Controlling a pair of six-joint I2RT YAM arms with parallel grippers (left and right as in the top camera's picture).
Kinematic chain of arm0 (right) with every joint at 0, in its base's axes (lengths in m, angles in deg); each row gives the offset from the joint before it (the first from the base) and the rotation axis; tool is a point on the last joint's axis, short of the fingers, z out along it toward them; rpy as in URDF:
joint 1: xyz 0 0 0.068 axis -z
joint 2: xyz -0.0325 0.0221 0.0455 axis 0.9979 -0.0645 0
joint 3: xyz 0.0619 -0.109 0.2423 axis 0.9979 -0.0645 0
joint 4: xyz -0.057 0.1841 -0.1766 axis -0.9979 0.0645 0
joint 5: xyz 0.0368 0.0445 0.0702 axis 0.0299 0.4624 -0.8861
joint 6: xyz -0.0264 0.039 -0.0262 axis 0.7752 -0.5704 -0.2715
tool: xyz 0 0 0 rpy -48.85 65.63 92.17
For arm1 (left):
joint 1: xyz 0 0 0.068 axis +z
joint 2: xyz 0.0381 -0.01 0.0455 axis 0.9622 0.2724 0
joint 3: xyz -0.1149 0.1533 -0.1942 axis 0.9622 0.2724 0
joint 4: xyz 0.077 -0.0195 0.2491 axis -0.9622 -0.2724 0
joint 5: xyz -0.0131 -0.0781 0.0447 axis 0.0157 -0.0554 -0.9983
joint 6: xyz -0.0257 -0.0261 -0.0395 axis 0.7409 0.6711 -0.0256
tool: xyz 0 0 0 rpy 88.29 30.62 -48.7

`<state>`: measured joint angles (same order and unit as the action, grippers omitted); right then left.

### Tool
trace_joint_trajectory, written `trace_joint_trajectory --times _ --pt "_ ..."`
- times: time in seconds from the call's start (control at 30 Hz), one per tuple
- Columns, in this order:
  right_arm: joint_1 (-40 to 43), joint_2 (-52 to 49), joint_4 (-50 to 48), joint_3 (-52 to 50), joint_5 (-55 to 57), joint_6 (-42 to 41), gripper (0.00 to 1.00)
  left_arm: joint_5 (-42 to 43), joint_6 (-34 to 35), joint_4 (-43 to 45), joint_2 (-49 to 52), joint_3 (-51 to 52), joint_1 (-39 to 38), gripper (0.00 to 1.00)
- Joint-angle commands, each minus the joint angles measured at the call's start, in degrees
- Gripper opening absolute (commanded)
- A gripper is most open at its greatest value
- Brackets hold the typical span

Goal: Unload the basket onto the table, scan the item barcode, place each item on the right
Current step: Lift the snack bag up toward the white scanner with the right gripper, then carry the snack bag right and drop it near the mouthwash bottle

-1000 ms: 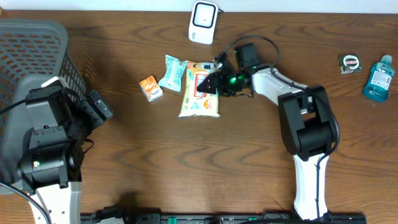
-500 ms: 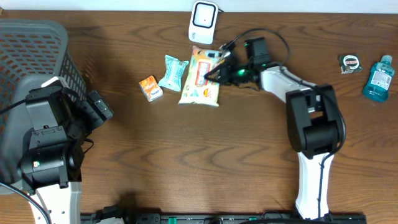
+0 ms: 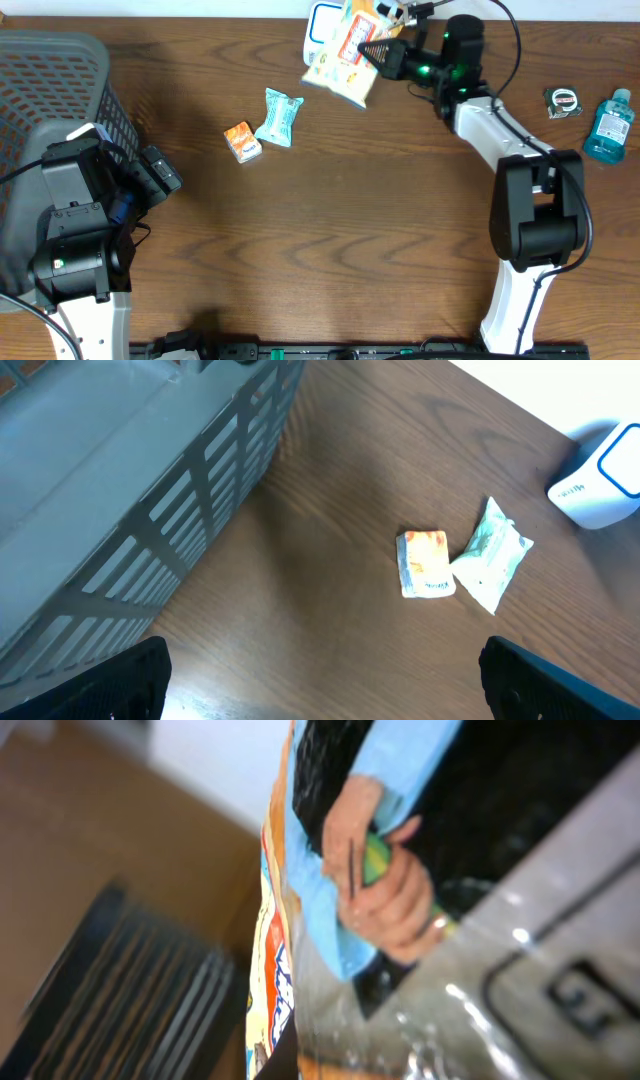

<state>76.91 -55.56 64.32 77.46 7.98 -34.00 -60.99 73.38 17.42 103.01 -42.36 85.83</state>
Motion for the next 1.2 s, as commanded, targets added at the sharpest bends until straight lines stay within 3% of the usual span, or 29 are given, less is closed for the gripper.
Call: trace_joint_trajectory --times 0.0,0.17,0.33,0.5,0.73,0.97,1.1,1.17 --pt "-3.2 -0.3 -3.9 0.5 16.5 -6.1 0.01 -0.7 0.5 0.0 0.1 -0.3 0.3 0.98" --pt "-6.7 -0.7 -11.1 0.5 25.4 -8.2 0.01 -0.7 0.5 0.0 0.1 -0.3 0.3 0.98" --pt "-8.2 -1.1 -12.4 2.5 32.5 -11.1 0.01 -0.7 0.5 0.0 0.1 -0.3 0.3 0.97" --pt "-8.2 -4.9 -10.8 10.7 30.6 -11.1 0.01 -0.7 0.5 0.0 0.1 -0.3 0.3 0.98" --pt "-8.3 -15.5 1.2 28.4 27.9 -11.1 0.01 -0.7 0.5 0.0 0.1 -0.3 0.3 0.98" --pt "-8.2 -20.9 1.4 31.5 25.0 -10.5 0.01 -0.7 0.5 0.0 0.1 -0.3 0.3 0.98" --pt "-7.9 -20.9 1.4 31.6 25.0 -2.7 0.01 -0.7 0.5 0.0 0.1 -0.3 0.3 0.98" --pt "-7.5 -20.8 1.4 31.8 24.6 -2.7 0.01 -0.7 0.5 0.0 0.1 -0.3 0.3 0.98"
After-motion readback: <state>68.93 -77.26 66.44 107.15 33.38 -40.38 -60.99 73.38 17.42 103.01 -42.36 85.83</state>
